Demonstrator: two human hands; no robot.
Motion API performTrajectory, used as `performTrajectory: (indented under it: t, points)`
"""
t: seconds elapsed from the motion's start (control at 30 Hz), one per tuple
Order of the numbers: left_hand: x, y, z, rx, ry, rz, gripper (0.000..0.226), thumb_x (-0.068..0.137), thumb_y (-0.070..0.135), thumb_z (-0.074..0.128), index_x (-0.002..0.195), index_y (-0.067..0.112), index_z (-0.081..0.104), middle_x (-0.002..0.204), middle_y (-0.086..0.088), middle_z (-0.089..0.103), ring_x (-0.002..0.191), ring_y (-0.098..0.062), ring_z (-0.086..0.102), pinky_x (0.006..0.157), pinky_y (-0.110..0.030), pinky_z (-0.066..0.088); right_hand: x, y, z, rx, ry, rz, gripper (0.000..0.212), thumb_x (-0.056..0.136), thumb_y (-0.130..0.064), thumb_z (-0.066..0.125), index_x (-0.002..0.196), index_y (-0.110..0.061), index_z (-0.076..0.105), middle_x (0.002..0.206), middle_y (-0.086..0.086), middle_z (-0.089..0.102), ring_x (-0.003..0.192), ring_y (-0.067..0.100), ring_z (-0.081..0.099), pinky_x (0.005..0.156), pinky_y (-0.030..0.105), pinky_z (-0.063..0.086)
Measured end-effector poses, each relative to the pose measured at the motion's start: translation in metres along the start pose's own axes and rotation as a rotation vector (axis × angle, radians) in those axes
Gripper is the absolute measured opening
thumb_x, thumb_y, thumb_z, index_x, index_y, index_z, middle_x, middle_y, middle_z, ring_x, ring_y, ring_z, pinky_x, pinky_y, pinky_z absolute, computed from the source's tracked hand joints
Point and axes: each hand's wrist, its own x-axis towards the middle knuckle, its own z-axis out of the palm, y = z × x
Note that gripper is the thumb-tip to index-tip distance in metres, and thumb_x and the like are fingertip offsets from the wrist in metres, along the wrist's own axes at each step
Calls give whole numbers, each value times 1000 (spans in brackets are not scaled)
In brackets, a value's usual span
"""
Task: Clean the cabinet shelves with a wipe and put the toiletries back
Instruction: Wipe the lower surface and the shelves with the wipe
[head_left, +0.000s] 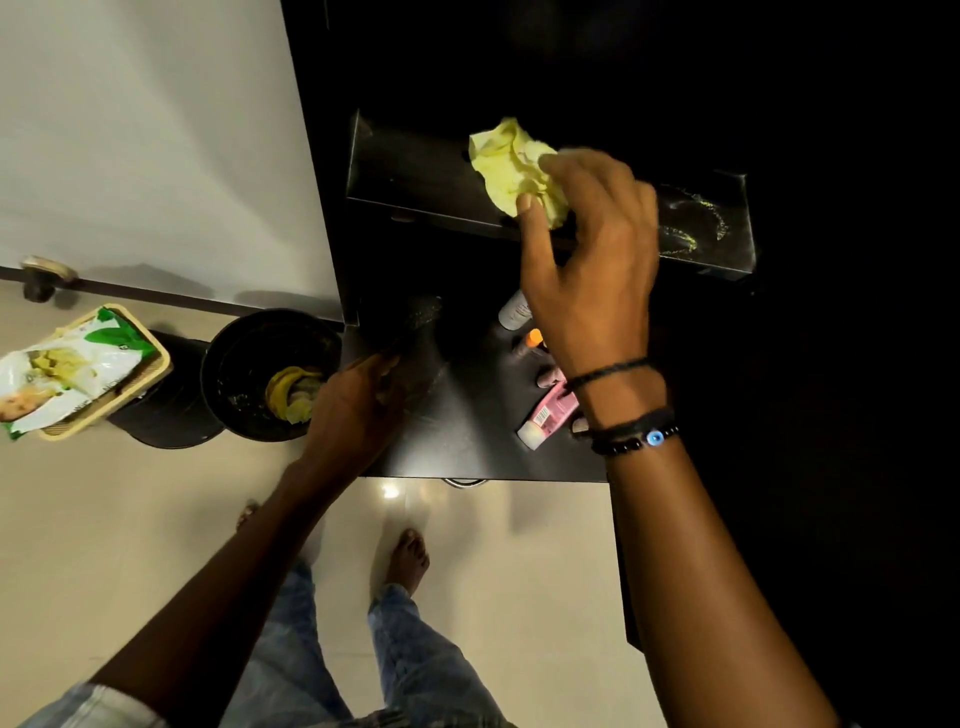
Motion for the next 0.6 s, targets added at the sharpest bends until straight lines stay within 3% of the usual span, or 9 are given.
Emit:
performTrajectory:
  t: [0.1,0.23,0.4,0.5,0.6]
  points:
    - [-6,-1,0,0,-25,15,34,83,6,65,117,4,62,94,-16,69,76,-30,66,66,-30,46,9,2,20,-176,-65,-9,37,89,-29,54,125,-20,59,127,-1,58,105,23,48,81,24,34]
    - [-14,-10,-3,0,-24,24,29,85,10,65,113,4,62,95,-15,66,80,-29,63,64,-32,48,4,1,25,-192,-37,-16,31,80,-10,60,109,-17,67,110,1,63,94,25,50,76,32,44]
    - [-22,-31,-4,51,-5,-77,45,87,30,63,125,7,54,111,-14,59,92,-29,59,70,-39,52,-47,-4,23,41,0,-23,27,80,6,58,102,-6,69,102,12,61,91,23,51,78,16,37]
    - [-23,-45,-3,100,-115,-113,75,76,27,76,138,8,39,129,-17,49,111,-32,51,79,-44,52,-97,8,47,97,-155,41,26,81,8,58,101,-5,69,100,14,61,93,24,53,83,15,35]
    - [-24,-54,1,168,-251,-136,96,68,25,82,144,3,28,141,-20,37,124,-37,41,89,-47,47,-144,31,87,68,-421,154,33,73,9,52,99,-4,69,96,17,61,90,34,56,81,28,42]
